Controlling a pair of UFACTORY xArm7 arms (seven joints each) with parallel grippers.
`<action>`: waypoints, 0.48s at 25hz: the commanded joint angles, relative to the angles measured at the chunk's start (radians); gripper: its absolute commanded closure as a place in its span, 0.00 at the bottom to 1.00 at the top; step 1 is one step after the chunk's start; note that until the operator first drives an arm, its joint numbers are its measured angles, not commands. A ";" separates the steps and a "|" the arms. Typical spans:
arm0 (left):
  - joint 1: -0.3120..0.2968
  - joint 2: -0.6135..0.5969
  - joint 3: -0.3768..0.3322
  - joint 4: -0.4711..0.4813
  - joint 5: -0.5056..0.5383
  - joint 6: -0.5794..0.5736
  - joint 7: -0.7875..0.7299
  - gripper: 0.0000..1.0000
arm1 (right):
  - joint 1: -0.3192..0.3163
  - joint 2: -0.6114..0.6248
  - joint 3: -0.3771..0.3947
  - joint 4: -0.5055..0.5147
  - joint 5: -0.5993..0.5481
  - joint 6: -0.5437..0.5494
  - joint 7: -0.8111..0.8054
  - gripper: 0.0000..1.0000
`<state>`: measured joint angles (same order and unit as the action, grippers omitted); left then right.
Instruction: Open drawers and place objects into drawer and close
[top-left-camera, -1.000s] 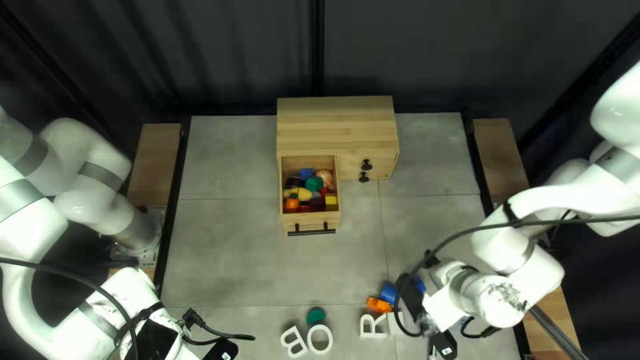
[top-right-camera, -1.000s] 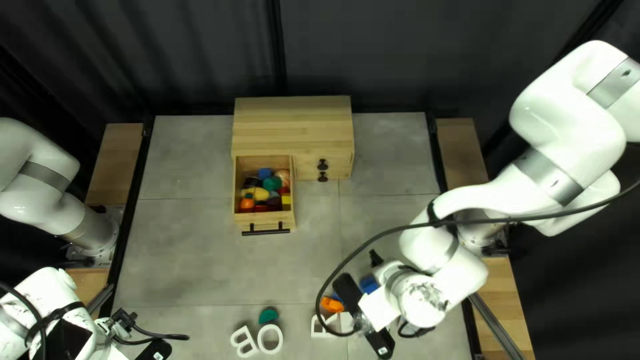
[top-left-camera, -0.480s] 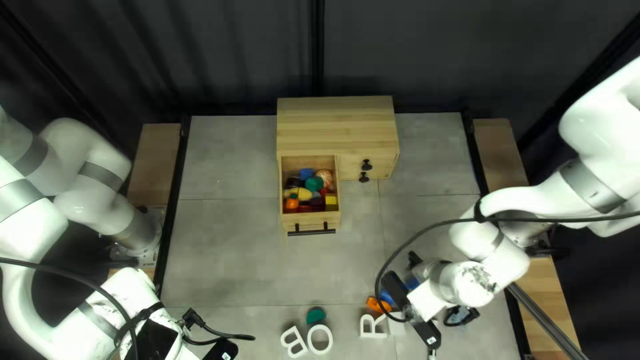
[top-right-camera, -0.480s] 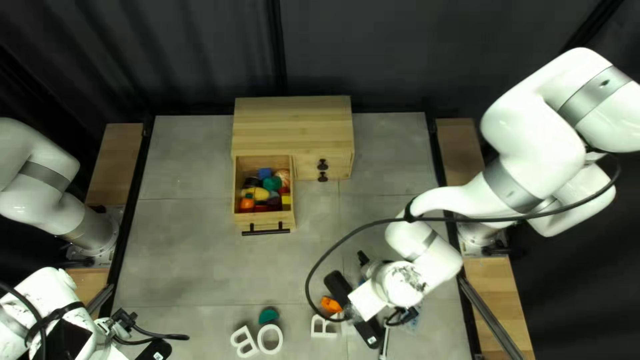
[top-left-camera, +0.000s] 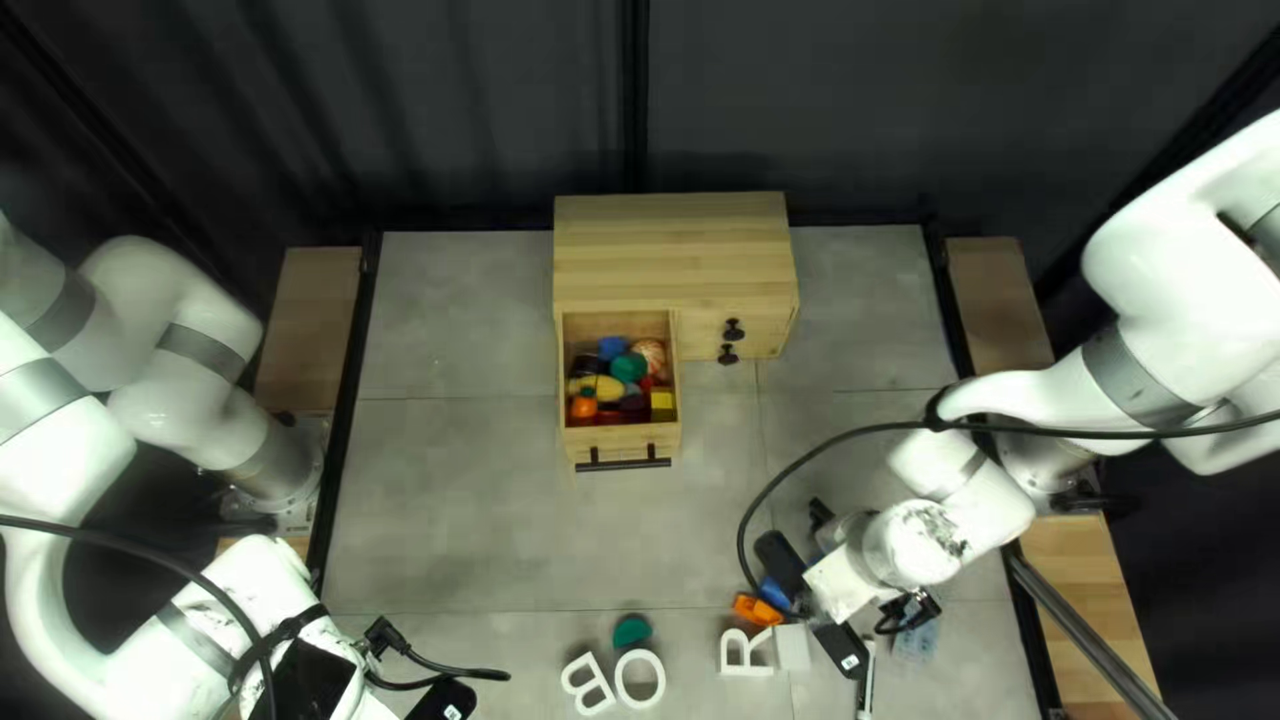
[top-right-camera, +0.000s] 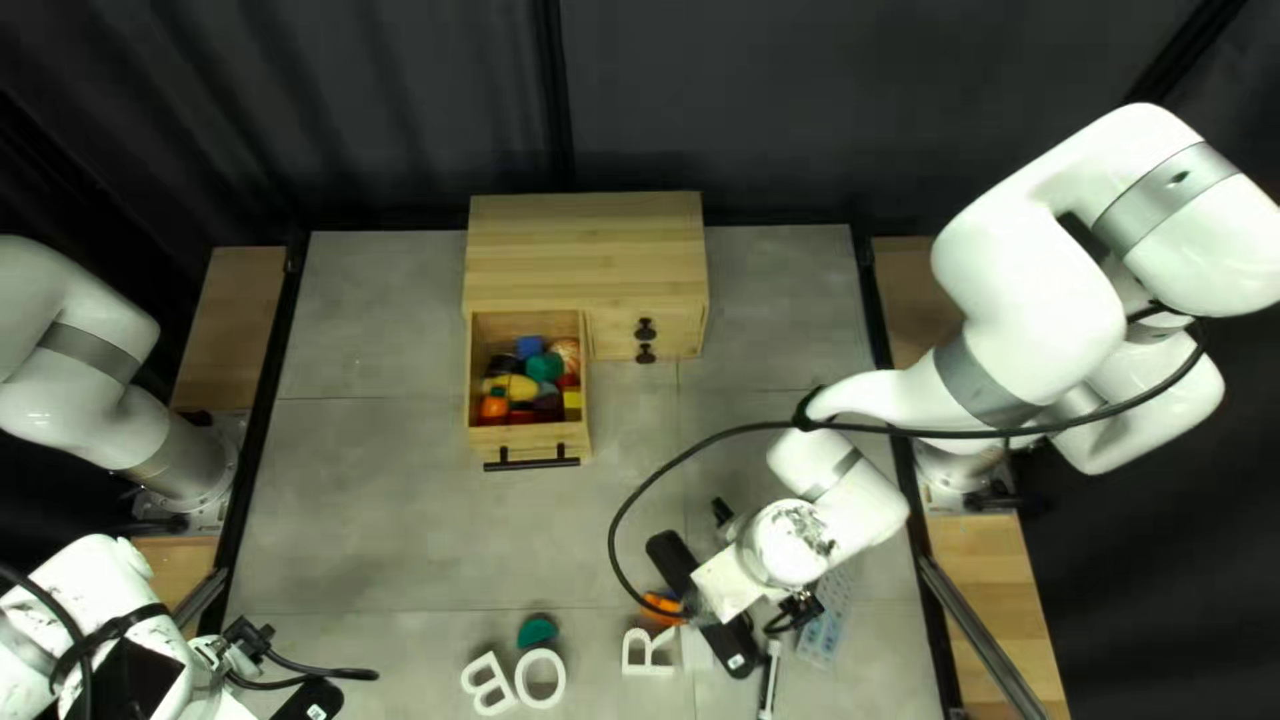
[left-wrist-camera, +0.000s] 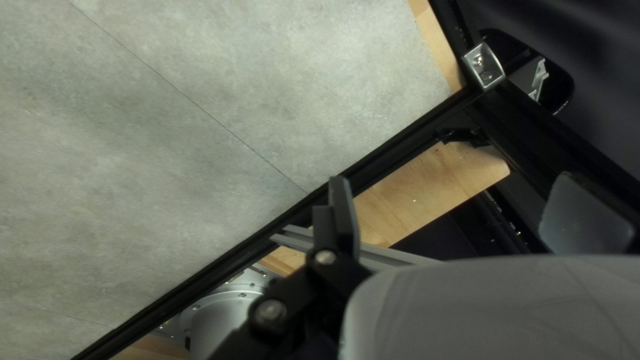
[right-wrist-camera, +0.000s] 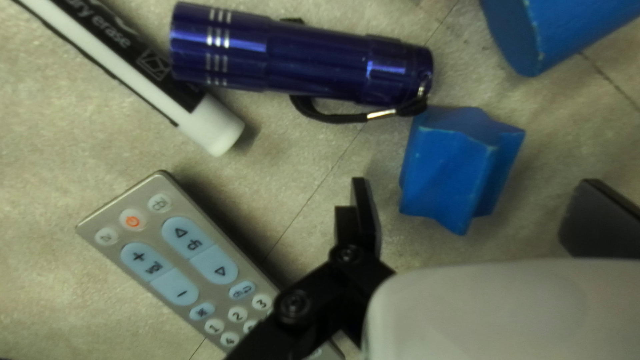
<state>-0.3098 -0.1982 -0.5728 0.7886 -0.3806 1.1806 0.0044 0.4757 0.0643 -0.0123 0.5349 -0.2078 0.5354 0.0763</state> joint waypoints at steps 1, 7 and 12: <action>0.000 0.000 0.000 0.000 0.000 0.000 0.000 0.00 | -0.001 0.001 -0.001 0.002 0.004 0.000 -0.002 1.00; 0.000 0.000 0.000 0.000 0.000 0.000 0.000 0.00 | -0.004 -0.064 -0.004 0.028 0.030 0.098 -0.002 1.00; 0.000 0.000 0.000 0.000 0.000 0.000 0.000 0.00 | -0.047 -0.175 -0.036 0.116 0.018 0.291 0.056 1.00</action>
<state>-0.3098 -0.1982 -0.5728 0.7886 -0.3806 1.1806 0.0044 0.4623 -0.0466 -0.0272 0.5944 -0.1747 0.7172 0.0865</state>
